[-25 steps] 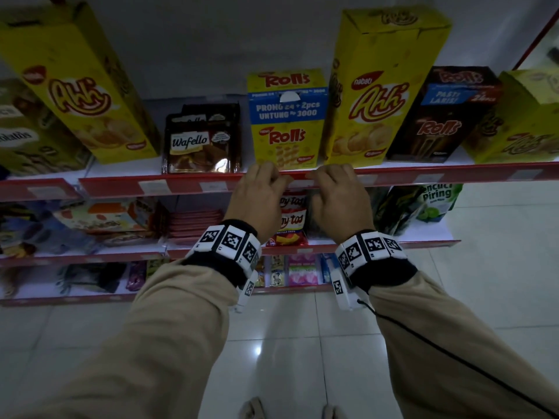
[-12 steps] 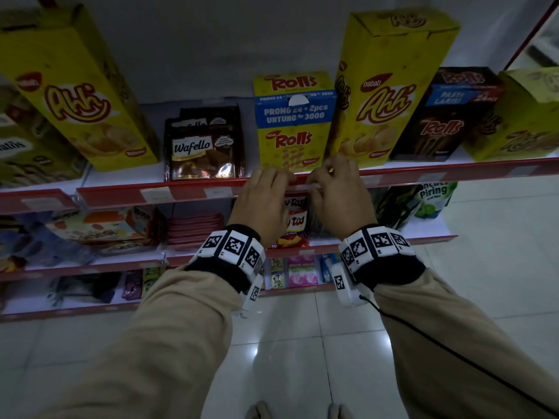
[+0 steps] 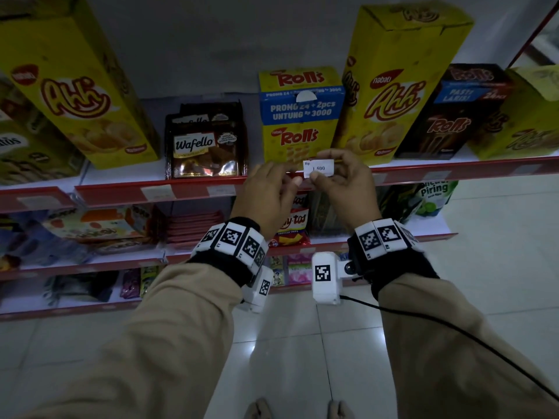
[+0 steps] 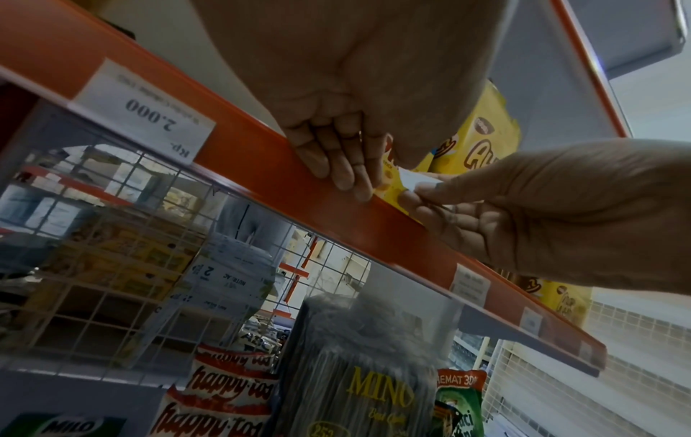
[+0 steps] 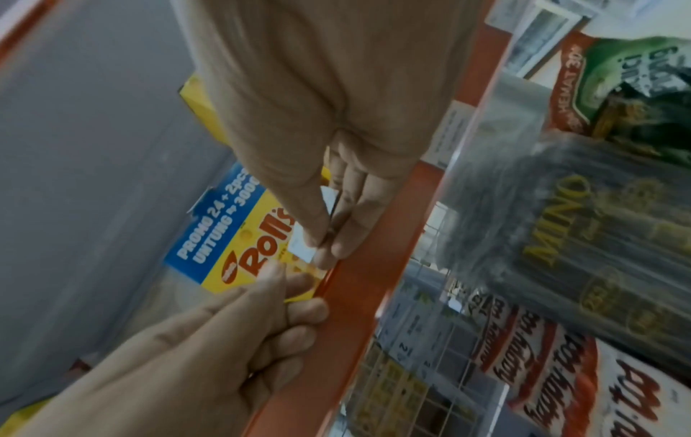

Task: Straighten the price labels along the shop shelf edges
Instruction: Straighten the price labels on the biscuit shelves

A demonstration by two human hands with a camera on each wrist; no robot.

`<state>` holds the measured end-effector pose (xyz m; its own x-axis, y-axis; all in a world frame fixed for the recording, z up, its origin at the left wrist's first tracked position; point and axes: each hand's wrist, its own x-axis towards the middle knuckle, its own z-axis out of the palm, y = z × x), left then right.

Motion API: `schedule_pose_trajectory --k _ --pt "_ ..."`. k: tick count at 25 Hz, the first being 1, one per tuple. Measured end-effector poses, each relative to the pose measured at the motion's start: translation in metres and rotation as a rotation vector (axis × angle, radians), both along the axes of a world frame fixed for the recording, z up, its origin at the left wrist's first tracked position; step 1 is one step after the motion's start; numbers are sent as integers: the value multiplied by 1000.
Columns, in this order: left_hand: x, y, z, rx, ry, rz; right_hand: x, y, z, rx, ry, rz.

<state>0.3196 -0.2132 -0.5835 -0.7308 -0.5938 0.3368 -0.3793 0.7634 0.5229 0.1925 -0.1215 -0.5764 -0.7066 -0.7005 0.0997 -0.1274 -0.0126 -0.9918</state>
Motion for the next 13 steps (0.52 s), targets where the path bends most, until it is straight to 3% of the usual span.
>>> schedule_pose_trajectory --k 5,10,13 --pt "-4 -1 0 35 52 30 9 -3 -3 1 -2 71" --pt "-2 -3 2 1 -16 34 -6 2 -2 168 369 24" --pt "0 -2 4 -15 -32 14 -9 -1 0 199 446 30"
